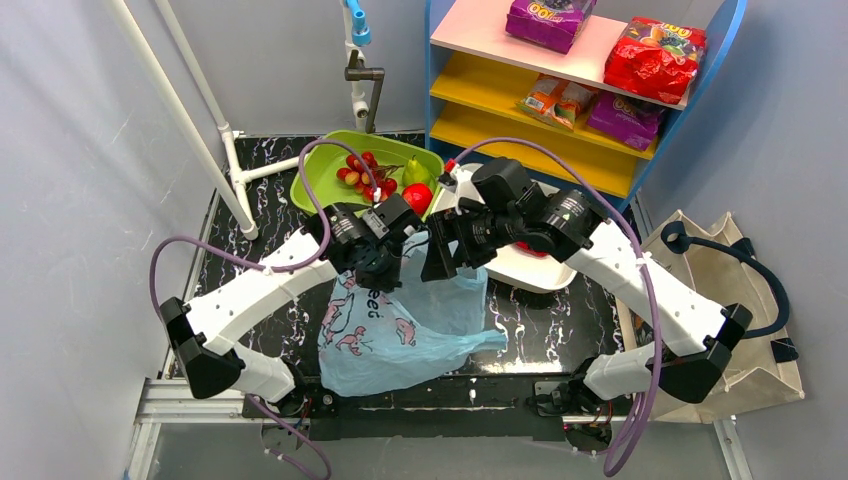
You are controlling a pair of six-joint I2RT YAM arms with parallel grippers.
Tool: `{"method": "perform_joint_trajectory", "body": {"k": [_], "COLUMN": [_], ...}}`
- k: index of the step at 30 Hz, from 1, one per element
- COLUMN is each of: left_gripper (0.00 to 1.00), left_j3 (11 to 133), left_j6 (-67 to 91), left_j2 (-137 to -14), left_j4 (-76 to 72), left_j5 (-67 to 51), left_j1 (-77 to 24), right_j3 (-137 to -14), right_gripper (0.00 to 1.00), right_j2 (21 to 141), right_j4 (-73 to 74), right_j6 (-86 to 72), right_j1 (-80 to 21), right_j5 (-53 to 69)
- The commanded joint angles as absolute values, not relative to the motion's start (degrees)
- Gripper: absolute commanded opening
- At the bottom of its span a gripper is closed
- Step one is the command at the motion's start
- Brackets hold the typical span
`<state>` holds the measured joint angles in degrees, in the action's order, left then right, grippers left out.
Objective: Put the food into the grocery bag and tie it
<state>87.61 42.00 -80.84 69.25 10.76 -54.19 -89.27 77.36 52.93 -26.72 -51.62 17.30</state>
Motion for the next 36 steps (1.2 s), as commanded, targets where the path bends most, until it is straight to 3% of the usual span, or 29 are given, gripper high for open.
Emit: {"method": "perform_joint_trajectory", "body": {"k": [1,11,15,24,28,36], "left_gripper": [0.00,0.00,0.00,0.00,0.00,0.00], "left_j3": [85.30,88.74,88.06,79.63,78.41,77.77], "left_j6": [40.37,28.17,26.39,29.57,29.64,28.70], "left_j2": [-77.74,-74.30,-74.24,-72.47,-72.39,-72.59], "left_j4": [74.18,81.58,80.08,71.35,70.86,71.19], "left_j5": [13.96,22.28,19.50,5.94,4.75,4.26], "left_j1": [-52.98,-47.18,-47.11,-47.19,-47.24,-47.21], "right_j3": [-93.72,-94.13,-93.06,-87.00,-83.55,-84.94], "right_gripper": [0.89,0.91,0.91,0.92,0.93,0.93], "right_j2": [75.17,73.13,73.20,76.26,78.34,88.71], "right_j4": [53.65,61.13,62.81,61.61,56.64,55.74], "right_j6": [-25.33,-25.17,-25.14,-24.34,-25.89,-23.14], "right_j1": [-51.77,-47.50,-42.34,-29.70,-22.12,-17.37], "right_j5": [11.33,-3.50,-6.80,-7.64,2.92,-1.47]}}
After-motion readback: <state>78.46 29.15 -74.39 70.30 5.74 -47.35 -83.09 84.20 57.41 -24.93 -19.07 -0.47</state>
